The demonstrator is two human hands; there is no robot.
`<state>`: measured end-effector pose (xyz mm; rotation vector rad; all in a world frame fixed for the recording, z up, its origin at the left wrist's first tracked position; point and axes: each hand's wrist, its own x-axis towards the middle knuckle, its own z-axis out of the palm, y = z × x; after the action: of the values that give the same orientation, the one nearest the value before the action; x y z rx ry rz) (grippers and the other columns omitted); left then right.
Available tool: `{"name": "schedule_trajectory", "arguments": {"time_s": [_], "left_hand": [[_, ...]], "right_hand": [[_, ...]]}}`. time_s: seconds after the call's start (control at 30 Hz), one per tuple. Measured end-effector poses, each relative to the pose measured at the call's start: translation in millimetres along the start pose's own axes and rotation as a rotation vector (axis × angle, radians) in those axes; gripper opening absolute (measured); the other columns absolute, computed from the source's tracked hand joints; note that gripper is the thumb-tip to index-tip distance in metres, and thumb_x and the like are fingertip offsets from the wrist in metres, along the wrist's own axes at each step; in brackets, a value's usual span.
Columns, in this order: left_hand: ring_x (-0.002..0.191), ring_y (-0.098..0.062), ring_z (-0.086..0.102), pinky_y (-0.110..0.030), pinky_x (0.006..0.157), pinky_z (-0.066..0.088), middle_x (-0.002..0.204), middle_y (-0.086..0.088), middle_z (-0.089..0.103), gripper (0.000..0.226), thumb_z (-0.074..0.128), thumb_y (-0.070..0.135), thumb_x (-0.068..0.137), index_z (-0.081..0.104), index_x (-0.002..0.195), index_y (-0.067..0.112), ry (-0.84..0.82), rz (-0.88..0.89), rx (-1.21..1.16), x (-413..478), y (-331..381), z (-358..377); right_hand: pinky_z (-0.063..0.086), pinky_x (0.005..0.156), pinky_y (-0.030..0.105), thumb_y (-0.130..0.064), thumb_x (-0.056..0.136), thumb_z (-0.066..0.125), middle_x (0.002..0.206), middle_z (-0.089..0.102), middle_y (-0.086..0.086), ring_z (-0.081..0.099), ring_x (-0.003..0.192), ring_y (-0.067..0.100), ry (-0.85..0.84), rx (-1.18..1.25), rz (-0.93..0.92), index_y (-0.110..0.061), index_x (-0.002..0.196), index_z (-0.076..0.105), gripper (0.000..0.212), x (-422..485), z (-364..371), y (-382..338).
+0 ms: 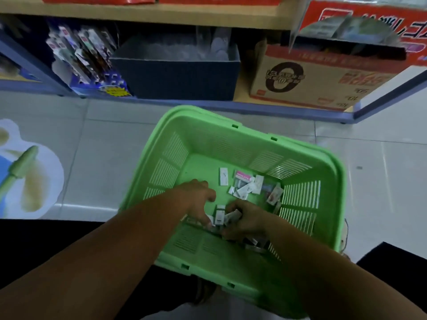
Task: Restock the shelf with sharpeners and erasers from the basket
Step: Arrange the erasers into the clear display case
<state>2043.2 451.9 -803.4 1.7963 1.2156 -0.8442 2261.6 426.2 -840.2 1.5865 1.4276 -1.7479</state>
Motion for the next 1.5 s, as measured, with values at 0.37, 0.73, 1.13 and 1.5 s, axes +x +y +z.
{"name": "schedule_trajectory", "arguments": {"time_s": [0.37,0.73,1.13,1.5], "left_hand": [[0.105,-0.027,0.053,-0.041,0.096,0.049,0.129,-0.007,0.054,0.077,0.072,0.079,0.070,0.054,0.129,0.033,-0.140,-0.048,0.049,0,14,37],[0.119,-0.026,0.058,-0.036,0.095,0.046,0.142,-0.006,0.056,0.065,0.063,0.065,0.090,0.058,0.141,0.026,-0.218,-0.033,0.008,-12,29,30],[0.078,-0.024,0.075,-0.041,0.077,0.063,0.092,-0.004,0.074,0.019,0.081,0.035,0.086,0.076,0.093,0.018,-0.062,-0.001,-0.179,-15,16,19],[0.067,-0.022,0.077,-0.036,0.075,0.065,0.091,-0.013,0.074,0.022,0.070,0.020,0.099,0.072,0.113,0.003,0.163,-0.080,-0.671,-60,-4,-64]], "right_hand": [[0.051,0.109,0.043,-0.038,0.066,0.096,0.146,0.047,0.001,0.054,0.125,0.030,0.070,-0.086,0.032,-0.041,0.137,0.051,0.084,-25,33,11],[0.053,0.104,0.038,-0.047,0.059,0.095,0.139,0.052,0.000,0.060,0.117,0.024,0.029,-0.184,-0.004,-0.031,0.144,0.053,0.096,-23,31,5],[0.055,0.104,0.047,-0.035,0.085,0.085,0.134,0.063,0.012,0.067,0.113,0.028,0.059,-0.015,0.025,-0.013,0.147,0.052,0.074,-27,2,-20],[0.065,0.067,0.044,-0.019,0.103,0.065,0.130,0.057,0.016,0.068,0.098,0.030,0.103,0.413,-0.083,-0.011,0.155,0.034,0.061,-49,-39,-95]]}}
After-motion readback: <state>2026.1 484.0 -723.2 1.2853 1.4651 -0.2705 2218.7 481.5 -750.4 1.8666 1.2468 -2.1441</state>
